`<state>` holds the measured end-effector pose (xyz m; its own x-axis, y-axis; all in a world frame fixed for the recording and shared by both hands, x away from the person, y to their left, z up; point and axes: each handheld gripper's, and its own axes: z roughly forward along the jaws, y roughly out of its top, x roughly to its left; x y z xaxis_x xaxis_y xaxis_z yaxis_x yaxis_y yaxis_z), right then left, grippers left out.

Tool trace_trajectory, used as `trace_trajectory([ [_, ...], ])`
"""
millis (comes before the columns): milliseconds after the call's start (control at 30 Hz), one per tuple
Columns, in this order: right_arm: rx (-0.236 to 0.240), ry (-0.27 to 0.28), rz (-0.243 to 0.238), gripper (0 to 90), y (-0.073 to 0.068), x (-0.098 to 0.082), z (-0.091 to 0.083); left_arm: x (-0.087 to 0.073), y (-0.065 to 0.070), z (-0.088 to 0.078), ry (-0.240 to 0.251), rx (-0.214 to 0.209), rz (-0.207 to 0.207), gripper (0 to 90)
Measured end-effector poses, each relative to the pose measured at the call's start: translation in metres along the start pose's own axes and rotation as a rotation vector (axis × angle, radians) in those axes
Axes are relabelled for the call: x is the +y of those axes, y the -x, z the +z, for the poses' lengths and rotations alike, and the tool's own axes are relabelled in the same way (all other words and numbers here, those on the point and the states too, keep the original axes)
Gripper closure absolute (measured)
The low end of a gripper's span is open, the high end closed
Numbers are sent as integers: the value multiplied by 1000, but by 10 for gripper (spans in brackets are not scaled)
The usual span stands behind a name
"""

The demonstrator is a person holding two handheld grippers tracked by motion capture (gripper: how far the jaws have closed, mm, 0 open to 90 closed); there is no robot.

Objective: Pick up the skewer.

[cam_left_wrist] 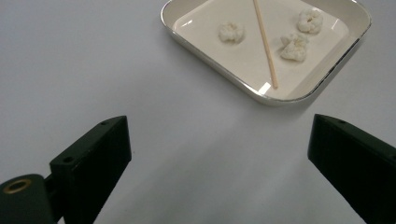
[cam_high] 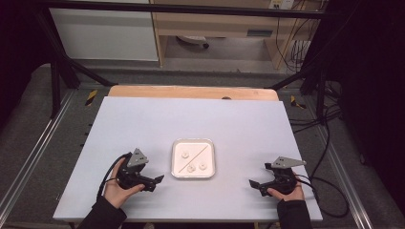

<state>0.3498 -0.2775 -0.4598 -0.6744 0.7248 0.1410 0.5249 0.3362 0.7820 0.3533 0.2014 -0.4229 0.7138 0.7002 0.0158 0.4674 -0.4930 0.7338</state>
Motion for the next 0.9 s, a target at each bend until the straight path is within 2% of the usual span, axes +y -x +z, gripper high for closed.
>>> trace_trajectory([
  [333,0,0,-6,8,0,0,0,24,10,10,-1,-9,15,69],
  [533,0,-1,-5,8,0,0,1,38,15,23,-27,-6,16,81],
  [700,2,-2,-5,8,0,0,1,43,18,30,-42,-8,25,91],
  [800,2,-4,-4,8,0,0,1,46,19,36,-50,-13,19,115],
  [900,1,-4,-4,8,-1,0,1,49,21,41,-58,-16,19,187],
])
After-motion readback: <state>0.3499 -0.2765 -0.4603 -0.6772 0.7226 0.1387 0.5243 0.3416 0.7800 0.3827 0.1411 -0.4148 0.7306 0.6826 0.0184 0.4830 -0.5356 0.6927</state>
